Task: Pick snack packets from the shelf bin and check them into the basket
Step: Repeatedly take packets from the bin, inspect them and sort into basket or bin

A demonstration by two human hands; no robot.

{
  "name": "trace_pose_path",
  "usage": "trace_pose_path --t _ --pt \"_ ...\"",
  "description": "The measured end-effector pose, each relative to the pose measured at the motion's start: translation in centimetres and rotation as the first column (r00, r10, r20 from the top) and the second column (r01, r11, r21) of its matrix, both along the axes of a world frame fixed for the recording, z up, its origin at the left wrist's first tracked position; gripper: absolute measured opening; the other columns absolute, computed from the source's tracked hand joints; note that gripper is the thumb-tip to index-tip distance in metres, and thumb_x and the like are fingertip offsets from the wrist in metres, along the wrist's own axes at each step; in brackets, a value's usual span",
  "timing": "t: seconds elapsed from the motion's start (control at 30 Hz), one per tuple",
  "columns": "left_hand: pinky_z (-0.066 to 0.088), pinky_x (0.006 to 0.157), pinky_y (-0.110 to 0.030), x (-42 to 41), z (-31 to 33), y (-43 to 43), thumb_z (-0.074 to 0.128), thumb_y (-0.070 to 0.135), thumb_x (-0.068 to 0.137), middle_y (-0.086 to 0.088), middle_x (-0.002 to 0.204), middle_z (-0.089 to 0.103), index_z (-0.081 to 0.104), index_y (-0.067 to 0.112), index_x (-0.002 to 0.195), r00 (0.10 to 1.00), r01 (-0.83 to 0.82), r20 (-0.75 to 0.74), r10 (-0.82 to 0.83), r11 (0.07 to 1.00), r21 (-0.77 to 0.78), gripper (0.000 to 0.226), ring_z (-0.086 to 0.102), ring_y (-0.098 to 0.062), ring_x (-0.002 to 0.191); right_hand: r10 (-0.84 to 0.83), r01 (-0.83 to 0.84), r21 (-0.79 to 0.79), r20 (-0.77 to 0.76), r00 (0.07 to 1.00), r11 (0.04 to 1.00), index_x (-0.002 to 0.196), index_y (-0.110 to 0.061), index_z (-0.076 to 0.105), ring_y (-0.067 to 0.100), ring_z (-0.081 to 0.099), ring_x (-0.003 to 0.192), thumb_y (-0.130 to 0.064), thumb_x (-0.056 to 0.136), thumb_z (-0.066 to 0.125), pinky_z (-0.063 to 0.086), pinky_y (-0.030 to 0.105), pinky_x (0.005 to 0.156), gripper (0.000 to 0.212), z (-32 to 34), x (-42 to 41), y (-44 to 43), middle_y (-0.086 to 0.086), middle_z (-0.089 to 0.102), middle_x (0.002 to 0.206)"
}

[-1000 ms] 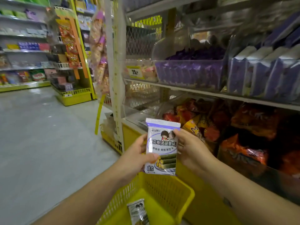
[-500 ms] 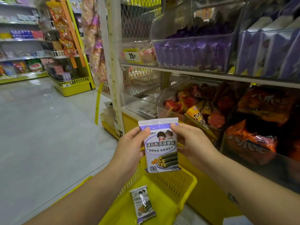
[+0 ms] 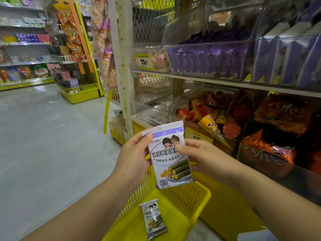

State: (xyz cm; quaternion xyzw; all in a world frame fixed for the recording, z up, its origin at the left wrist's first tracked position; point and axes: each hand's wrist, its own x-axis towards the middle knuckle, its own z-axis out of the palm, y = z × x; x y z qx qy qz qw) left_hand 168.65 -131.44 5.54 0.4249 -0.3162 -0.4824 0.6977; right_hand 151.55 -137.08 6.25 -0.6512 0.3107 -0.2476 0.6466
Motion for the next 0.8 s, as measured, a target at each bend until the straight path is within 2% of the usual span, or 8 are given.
trace_pose_path --t 0.07,0.17,0.33,0.53,0.63,0.7,0.77,0.8 --pt "0.061 0.065 -0.037 0.3 0.0 0.0 0.056 0.014 0.092 -0.015 0.097 0.074 0.068 0.012 0.102 0.999 0.015 -0.048 -0.015 1.0 -0.007 0.016 0.072 -0.019 0.08 0.084 -0.076 0.073 -0.105 0.991 0.994 0.12 -0.01 0.062 0.028 0.065 0.107 -0.021 0.093 0.056 0.047 0.05 0.097 0.03 -0.2 -0.4 0.2 0.014 0.068 0.118" --pt "0.059 0.06 -0.035 0.6 0.2 0.3 0.058 0.025 0.086 -0.012 0.104 0.074 0.069 0.015 0.103 0.99 0.13 -0.058 -0.129 0.991 0.015 0.022 0.073 -0.018 0.085 0.067 -0.052 0.177 -0.077 0.995 0.983 0.12 -0.003 0.06 0.024 0.064 0.097 -0.016 0.095 0.052 0.049 0.046 0.093 0.029 -0.2 -0.6 0.2 0.019 0.066 0.118" --pt "0.06 0.067 -0.035 1.0 0.3 0.9 0.06 0.024 0.086 -0.008 0.115 0.072 0.064 0.02 0.121 0.917 0.387 0.027 -0.399 0.902 0.192 0.036 0.071 -0.021 0.1 -0.053 0.028 0.307 0.076 0.996 0.951 0.106 -0.011 0.065 0.015 0.071 0.08 -0.018 0.097 0.05 0.06 0.034 0.066 0.019 0.2 -0.9 -0.3 0.008 0.074 0.095" --pt "0.062 0.072 -0.036 0.7 0.5 1.1 0.061 0.016 0.08 -0.013 0.112 0.072 0.063 0.014 0.117 0.892 0.443 -0.014 -0.451 0.869 0.221 0.037 0.071 -0.023 0.099 -0.056 0.012 0.385 0.103 0.993 0.923 0.114 -0.006 0.063 0.021 0.071 0.085 -0.02 0.088 0.056 0.058 0.04 0.075 0.03 0.3 -1.0 -0.5 0.014 0.072 0.105" --pt "0.062 0.072 -0.039 0.5 0.6 1.3 0.056 0.007 0.091 -0.013 0.112 0.072 0.054 0.019 0.123 0.909 0.412 -0.026 -0.416 0.886 0.214 0.035 0.072 -0.024 0.095 -0.05 -0.001 0.394 0.119 0.992 0.919 0.111 -0.007 0.064 0.021 0.071 0.084 -0.022 0.082 0.059 0.058 0.041 0.075 0.033 0.3 -0.9 -0.4 0.014 0.071 0.105" --pt "0.062 0.072 -0.038 0.1 0.6 1.3 0.052 0.003 0.096 -0.008 0.118 0.069 0.049 0.031 0.123 0.948 0.251 0.146 -0.284 0.944 0.214 0.039 0.073 -0.02 0.092 -0.064 0.022 0.346 0.109 0.992 0.938 0.108 -0.011 0.065 0.018 0.07 0.082 -0.02 0.091 0.055 0.06 0.037 0.069 0.022 0.3 -0.6 -0.1 0.01 0.072 0.1" --pt "0.06 0.067 -0.027 -0.5 0.6 1.5 0.052 0.005 0.098 0.004 0.127 0.061 0.048 0.044 0.117 0.895 0.091 0.423 -0.144 0.986 0.143 0.044 0.071 -0.008 0.092 -0.089 0.063 0.255 0.092 0.992 0.965 0.111 -0.012 0.062 0.016 0.07 0.083 -0.021 0.095 0.053 0.059 0.033 0.064 0.021 0.3 -0.2 0.4 0.006 0.073 0.099" --pt "0.057 0.066 -0.018 -0.8 0.5 1.5 0.052 0.01 0.098 0.009 0.131 0.057 0.047 0.048 0.12 0.86 0.085 0.495 -0.122 0.992 0.097 0.044 0.068 -0.003 0.096 -0.094 0.074 0.205 0.09 0.991 0.976 0.115 -0.013 0.06 0.015 0.07 0.086 -0.023 0.095 0.053 0.058 0.032 0.065 0.024 0.3 0.1 0.6 0.005 0.072 0.103"
